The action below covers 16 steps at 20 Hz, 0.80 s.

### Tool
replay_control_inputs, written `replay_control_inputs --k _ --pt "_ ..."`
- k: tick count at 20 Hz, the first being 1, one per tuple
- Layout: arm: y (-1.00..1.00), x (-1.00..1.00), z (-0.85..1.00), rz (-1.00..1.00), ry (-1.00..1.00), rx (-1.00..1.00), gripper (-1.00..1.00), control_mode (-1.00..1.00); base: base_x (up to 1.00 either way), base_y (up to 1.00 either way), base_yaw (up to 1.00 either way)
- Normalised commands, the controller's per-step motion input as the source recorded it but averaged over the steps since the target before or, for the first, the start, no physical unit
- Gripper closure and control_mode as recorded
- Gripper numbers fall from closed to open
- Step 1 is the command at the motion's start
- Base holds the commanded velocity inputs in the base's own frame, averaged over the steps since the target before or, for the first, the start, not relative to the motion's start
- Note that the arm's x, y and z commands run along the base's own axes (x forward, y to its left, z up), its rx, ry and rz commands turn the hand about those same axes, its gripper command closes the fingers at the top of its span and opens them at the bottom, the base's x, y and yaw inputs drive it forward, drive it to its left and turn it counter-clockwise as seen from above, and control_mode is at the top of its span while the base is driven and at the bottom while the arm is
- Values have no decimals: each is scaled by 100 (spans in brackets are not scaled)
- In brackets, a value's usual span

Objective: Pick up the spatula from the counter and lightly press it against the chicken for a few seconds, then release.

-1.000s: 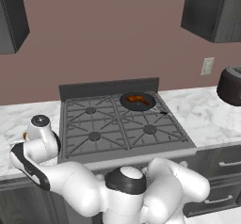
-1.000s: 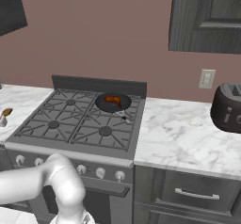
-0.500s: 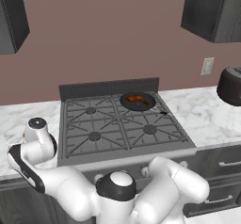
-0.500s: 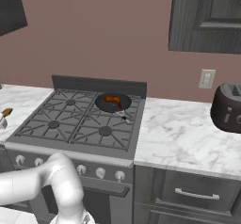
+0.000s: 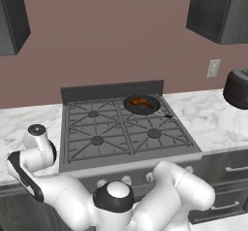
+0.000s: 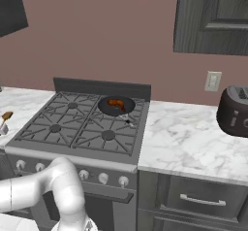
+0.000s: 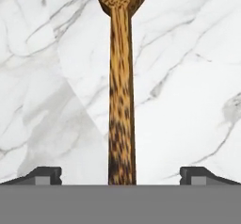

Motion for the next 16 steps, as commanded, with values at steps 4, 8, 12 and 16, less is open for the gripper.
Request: replay_control_inputs --k 4,8,12,16 --pt "9 12 -15 0 0 0 -100 -100 0 0 0" --pt "14 14 -15 0 0 0 -100 -100 0 0 0" --pt "14 11 -19 0 1 0 100 -100 0 0 0" --pt "1 2 -24 0 1 0 100 -100 0 0 0"
